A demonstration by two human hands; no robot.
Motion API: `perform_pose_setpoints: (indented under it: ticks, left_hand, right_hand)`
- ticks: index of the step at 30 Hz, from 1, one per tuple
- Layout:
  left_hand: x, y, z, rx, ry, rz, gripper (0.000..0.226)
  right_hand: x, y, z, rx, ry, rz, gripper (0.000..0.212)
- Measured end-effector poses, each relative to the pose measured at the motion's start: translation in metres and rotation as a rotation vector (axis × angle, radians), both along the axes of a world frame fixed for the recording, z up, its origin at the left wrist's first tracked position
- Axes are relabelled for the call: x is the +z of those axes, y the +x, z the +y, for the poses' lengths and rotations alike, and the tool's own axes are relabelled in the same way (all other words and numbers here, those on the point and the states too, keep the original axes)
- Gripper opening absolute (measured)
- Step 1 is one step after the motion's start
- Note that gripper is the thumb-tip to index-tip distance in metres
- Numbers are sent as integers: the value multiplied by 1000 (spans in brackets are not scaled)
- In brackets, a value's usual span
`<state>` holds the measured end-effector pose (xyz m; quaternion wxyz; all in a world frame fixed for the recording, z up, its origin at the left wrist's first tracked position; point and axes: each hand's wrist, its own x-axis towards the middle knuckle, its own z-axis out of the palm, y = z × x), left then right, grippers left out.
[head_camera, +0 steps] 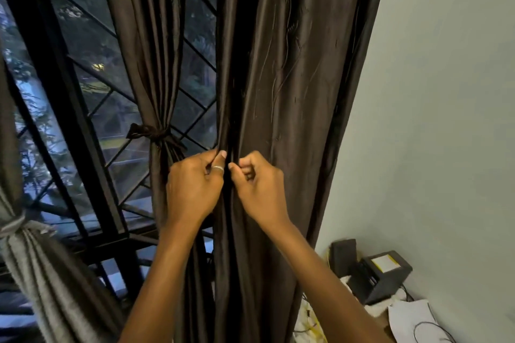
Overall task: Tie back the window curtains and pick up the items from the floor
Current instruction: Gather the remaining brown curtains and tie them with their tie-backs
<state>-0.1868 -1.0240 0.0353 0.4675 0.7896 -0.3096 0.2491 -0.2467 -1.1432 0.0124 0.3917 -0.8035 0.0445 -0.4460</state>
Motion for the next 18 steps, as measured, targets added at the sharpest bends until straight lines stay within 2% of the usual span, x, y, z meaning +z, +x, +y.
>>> perform_pose_setpoints:
  ticks: [6,12,16,18]
  left_hand:
    - [5,5,-1,-83,18,28,42]
    - [15,3,-9,-66,132,46,43]
    - [29,-22,-31,118,163,118,63]
    - [34,-30,-44,219,185,139,62]
  right_hand:
    - [-9,15,7,-13,-12,-48,19]
    - [-11,18,0,-8,9,-87,21]
    - [-18,20,-13,-27,8,-55,20]
    - [-21,20,-20,-6,24,-65,20]
